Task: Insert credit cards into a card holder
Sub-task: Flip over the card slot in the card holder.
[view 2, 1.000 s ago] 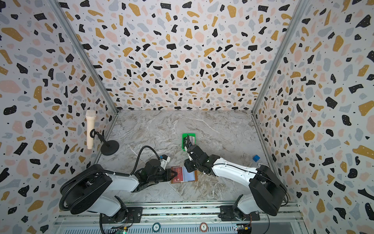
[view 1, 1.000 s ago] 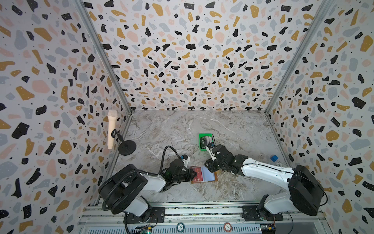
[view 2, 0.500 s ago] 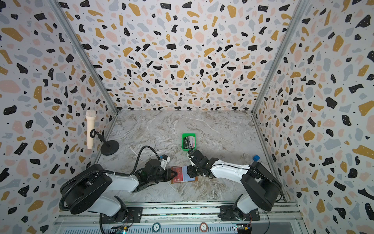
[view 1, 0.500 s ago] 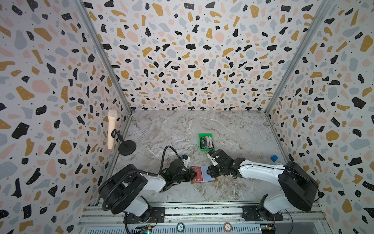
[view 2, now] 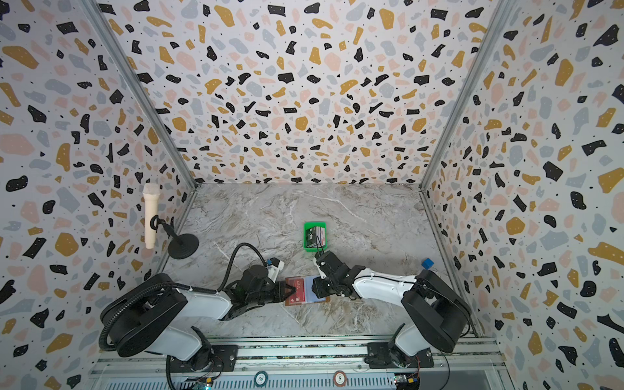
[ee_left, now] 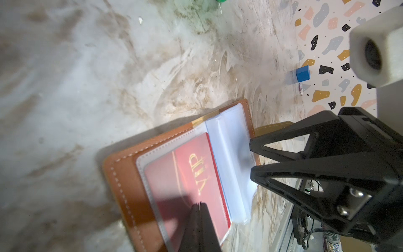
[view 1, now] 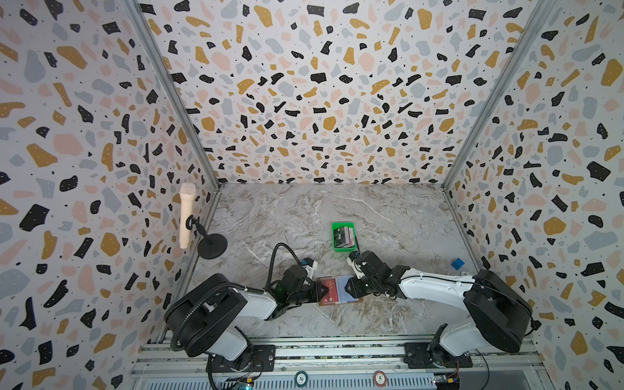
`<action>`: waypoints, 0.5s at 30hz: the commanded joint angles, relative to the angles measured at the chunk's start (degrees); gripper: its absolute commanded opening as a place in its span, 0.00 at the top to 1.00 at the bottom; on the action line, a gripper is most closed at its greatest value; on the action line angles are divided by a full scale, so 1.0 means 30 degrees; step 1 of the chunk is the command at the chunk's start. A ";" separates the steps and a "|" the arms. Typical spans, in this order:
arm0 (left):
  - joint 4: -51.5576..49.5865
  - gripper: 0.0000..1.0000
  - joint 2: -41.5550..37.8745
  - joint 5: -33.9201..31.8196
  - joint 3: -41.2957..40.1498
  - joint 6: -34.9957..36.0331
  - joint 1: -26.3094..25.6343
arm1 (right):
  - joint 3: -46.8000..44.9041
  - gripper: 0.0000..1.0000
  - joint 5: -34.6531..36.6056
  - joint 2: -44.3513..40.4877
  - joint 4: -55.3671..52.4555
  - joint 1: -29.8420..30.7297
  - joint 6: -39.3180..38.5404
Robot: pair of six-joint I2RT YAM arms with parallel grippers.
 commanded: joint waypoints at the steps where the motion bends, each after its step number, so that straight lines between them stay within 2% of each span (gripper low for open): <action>1: 0.0462 1.00 0.0283 0.0201 -0.0171 0.0281 -0.0024 | -0.0443 0.60 -0.1063 0.0204 0.0779 -0.0049 0.0778; 15: 0.1084 1.00 0.1094 0.0398 -0.0256 0.0020 -0.0028 | 0.1195 0.60 -0.2171 0.1710 0.2027 0.0631 0.0654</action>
